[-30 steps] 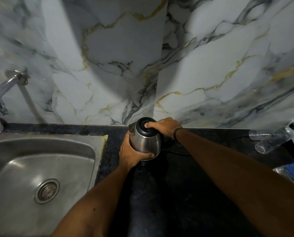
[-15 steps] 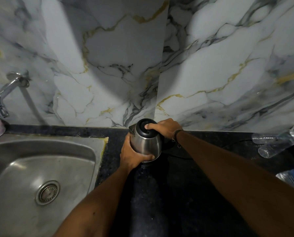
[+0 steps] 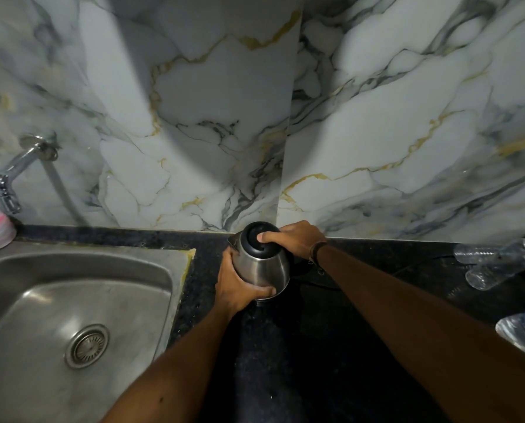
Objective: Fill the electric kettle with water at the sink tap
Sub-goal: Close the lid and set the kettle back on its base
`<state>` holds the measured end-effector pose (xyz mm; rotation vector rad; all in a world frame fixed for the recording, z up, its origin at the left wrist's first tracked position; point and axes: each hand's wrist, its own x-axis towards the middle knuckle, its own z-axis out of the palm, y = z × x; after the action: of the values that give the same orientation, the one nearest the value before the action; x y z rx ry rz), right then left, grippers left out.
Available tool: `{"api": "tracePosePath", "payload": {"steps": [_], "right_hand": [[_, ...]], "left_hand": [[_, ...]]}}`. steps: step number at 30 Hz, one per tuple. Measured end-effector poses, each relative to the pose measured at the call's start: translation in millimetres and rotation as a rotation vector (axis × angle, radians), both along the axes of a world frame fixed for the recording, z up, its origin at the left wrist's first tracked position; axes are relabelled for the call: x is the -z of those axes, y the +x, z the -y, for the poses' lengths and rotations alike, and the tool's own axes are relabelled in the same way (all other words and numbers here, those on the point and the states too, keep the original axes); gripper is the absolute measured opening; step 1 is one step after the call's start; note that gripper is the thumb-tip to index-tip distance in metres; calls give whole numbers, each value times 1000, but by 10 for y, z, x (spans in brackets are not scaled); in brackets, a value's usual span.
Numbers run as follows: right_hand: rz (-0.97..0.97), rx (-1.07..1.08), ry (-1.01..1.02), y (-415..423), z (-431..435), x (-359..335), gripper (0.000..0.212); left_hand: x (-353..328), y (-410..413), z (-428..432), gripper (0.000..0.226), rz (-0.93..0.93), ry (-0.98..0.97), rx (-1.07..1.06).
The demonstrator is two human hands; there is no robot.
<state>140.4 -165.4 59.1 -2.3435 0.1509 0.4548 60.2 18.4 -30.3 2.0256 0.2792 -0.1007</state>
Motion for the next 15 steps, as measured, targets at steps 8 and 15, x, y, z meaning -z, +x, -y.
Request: {"api": "tracePosePath", "payload": {"steps": [8,15], "right_hand": [[46,54,92,-37,92,70,91],[45,41,86,-49,109,92,81]], "left_hand": [[44,15,67,134,-1,19,20],[129,15,61,145,-8,-30,23]]}}
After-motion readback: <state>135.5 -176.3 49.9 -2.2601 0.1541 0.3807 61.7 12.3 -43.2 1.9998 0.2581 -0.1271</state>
